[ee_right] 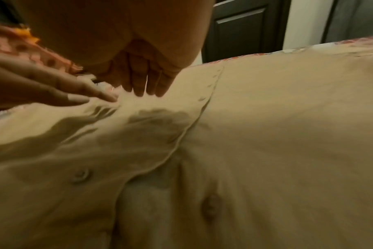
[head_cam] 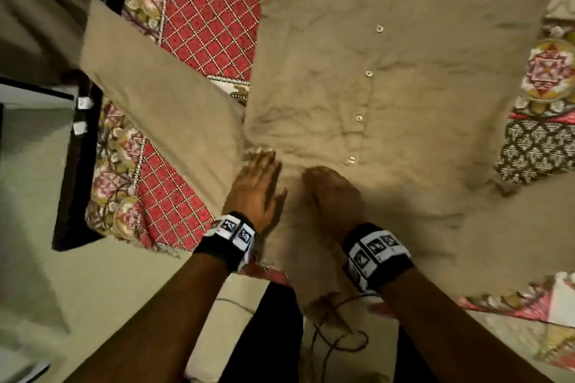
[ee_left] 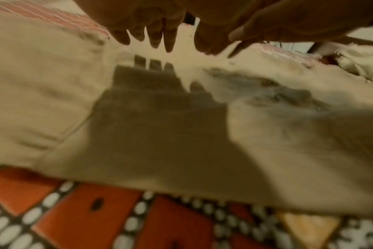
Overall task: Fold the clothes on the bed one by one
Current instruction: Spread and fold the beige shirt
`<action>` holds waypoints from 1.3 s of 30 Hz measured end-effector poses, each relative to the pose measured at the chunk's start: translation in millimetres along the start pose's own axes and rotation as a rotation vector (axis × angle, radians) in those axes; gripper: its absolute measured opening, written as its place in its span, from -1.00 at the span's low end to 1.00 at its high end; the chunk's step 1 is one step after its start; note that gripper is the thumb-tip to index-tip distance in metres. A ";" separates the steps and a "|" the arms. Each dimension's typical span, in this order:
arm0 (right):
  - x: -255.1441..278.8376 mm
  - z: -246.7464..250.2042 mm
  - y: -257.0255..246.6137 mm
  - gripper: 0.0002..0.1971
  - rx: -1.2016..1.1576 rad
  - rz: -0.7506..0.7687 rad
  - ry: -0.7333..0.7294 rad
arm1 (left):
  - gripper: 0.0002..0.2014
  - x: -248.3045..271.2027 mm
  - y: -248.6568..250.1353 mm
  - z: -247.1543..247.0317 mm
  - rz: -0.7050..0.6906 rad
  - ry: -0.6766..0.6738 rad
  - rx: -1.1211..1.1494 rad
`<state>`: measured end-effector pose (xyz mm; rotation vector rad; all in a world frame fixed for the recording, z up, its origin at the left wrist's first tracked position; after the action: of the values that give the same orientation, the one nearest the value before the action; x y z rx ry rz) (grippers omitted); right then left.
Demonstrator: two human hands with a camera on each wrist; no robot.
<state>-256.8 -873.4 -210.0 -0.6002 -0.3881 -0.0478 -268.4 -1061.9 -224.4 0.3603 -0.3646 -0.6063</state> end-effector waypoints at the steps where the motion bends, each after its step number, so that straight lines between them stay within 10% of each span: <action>1: -13.4 -18.0 -7.5 -0.52 0.058 0.050 0.014 | -0.37 -3.7 -11.4 -8.2 -0.059 -0.056 -0.023; 12: -20.7 -51.1 10.1 0.19 0.320 -0.242 0.144 | -0.13 7.2 -87.1 -10.7 0.031 0.012 -0.170; 17: -38.6 -41.6 -5.3 -0.04 0.214 -0.252 0.273 | -0.25 -6.1 -77.3 5.5 0.121 0.136 -0.063; 22: -119.1 -26.3 -9.2 -0.31 0.205 -0.169 0.237 | -0.42 -86.7 -60.0 20.4 -0.096 0.116 -0.093; 27: -138.5 -18.2 10.1 -0.24 0.292 -0.160 0.263 | -0.28 -120.3 -90.4 16.1 -0.063 -0.098 -0.238; 32: -135.7 -9.5 14.9 0.04 0.220 -0.330 0.359 | -0.02 -109.0 -119.3 39.0 0.052 -0.072 -0.256; 39: -138.8 11.3 4.3 0.08 0.169 -0.382 0.307 | -0.15 -128.0 -106.0 55.8 0.206 -0.044 -0.184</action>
<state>-388.6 -872.9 -255.2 -0.3378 -0.2007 -0.4641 -441.2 -1077.4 -249.6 0.1305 -0.3792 -0.4422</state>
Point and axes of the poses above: each hand's wrist, its own x-axis away from the middle knuckle, its own z-axis out of the back of the hand, y = z × x, the point moved 3 cm from there along -x, towards the middle knuckle, and after that the axes turned 15 degrees about -z, right-handed, at the moved point
